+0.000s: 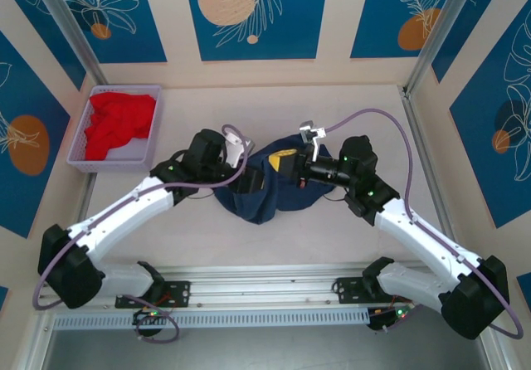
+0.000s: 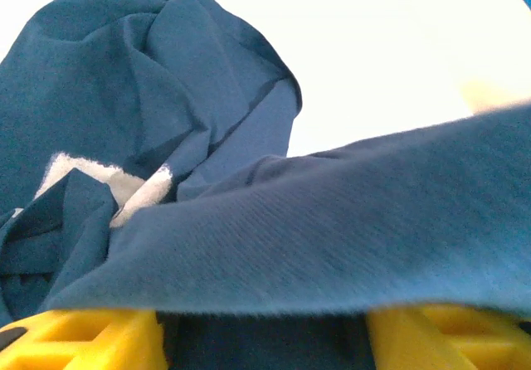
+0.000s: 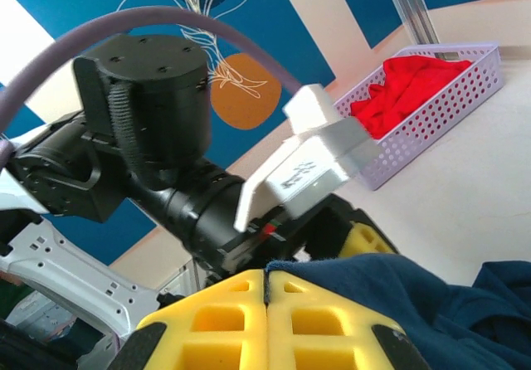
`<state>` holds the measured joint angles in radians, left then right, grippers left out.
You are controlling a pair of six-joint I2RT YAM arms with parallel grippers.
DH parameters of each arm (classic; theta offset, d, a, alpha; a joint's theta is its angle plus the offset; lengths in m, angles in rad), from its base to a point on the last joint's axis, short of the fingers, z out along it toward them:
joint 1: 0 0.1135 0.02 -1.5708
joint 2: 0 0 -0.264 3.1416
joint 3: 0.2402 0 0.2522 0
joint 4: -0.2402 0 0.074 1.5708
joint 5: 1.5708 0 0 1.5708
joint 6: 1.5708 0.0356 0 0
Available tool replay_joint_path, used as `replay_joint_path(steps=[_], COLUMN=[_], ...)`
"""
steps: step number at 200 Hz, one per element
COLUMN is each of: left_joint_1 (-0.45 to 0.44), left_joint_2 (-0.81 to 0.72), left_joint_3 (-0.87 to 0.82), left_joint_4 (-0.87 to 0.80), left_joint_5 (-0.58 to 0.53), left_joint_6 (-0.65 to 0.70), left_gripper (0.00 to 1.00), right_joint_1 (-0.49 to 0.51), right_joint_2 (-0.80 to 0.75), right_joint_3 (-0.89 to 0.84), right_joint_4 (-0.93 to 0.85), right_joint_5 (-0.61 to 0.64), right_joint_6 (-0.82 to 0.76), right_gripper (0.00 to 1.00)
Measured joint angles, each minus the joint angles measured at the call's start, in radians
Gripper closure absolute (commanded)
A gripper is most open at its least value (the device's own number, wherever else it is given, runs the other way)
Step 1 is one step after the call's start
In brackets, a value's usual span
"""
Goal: Fold the inside-out t-shirt
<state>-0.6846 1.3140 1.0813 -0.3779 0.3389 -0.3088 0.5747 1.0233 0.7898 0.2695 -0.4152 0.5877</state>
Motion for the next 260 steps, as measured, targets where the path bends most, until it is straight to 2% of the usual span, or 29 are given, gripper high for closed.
replay_joint_path(steps=[22, 46, 59, 76, 114, 150, 177, 216, 260], left_joint_1=[0.004, 0.006, 0.008, 0.016, 0.069, 0.091, 0.102, 0.113, 0.149], left_joint_2=[0.054, 0.105, 0.122, 0.120, -0.008, -0.187, -0.248, -0.257, -0.237], left_joint_3=[0.019, 0.034, 0.034, 0.027, -0.076, -0.134, -0.144, -0.144, -0.094], left_joint_4=[0.034, 0.089, 0.114, 0.161, 0.304, 0.356, 0.386, 0.381, 0.265], left_joint_5=[0.002, 0.035, 0.063, 0.110, 0.226, 0.303, 0.373, 0.457, 0.442], left_joint_6=[-0.030, -0.073, -0.095, -0.126, -0.144, -0.108, -0.082, -0.047, -0.006], left_gripper=[0.47, 0.71, 0.89, 1.00, 1.00, 1.00, 1.00, 1.00, 1.00], right_joint_1=[0.000, 0.000, -0.001, -0.007, -0.038, -0.063, -0.063, -0.042, 0.023], right_joint_2=[-0.007, -0.008, -0.013, -0.037, -0.116, -0.152, -0.148, -0.082, -0.095], right_joint_3=[-0.010, -0.018, -0.018, -0.018, -0.018, -0.018, -0.018, 0.047, 0.090], right_joint_4=[0.000, -0.001, -0.009, -0.039, -0.154, -0.259, -0.317, -0.462, -0.533], right_joint_5=[0.000, 0.002, 0.013, 0.034, 0.135, 0.205, 0.231, 0.324, 0.367], right_joint_6=[0.000, -0.001, -0.008, -0.026, -0.083, -0.134, -0.161, -0.225, -0.391], right_gripper=[1.00, 1.00, 1.00, 1.00, 1.00, 1.00, 1.00, 0.76, 0.62])
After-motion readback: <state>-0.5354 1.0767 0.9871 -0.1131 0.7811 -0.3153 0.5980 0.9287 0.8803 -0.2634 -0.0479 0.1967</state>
